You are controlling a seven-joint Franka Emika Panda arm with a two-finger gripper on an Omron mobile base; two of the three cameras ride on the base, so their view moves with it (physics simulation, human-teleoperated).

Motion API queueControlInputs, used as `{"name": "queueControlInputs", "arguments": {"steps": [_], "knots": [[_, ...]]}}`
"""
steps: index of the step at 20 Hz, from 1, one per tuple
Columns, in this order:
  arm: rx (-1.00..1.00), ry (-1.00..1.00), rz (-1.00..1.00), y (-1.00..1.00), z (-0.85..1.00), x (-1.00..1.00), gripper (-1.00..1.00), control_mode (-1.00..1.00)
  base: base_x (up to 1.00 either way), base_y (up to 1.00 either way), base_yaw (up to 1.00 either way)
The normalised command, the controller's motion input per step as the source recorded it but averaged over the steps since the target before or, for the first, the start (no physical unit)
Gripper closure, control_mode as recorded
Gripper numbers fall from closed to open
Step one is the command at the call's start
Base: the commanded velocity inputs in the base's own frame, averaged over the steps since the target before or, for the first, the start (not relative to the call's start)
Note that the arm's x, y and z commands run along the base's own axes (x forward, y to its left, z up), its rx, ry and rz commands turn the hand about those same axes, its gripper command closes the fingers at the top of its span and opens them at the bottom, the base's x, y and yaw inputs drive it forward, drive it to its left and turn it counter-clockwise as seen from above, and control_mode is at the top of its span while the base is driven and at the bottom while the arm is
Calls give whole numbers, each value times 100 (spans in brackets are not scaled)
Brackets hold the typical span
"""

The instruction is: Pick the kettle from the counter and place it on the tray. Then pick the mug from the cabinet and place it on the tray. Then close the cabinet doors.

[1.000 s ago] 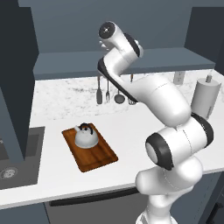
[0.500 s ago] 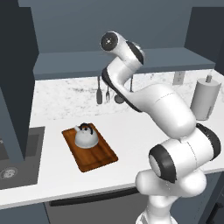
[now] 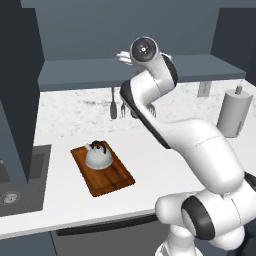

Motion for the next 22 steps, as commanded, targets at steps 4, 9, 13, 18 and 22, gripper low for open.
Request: {"name": "queueControlInputs", "arguments": {"steps": [4, 9, 13, 18, 22], "knots": [[0, 7, 39, 14, 0, -88, 100, -100, 0, 0, 0], [0, 4, 62, 13, -1, -85, 100, -100, 0, 0, 0], [0, 1, 65, 12, -5, -84, 100, -100, 0, 0, 0], [0, 9, 65, 16, -21, -83, 100, -100, 0, 0, 0], [0, 10, 58, 23, -47, -76, 100, -100, 0, 0, 0]]}}
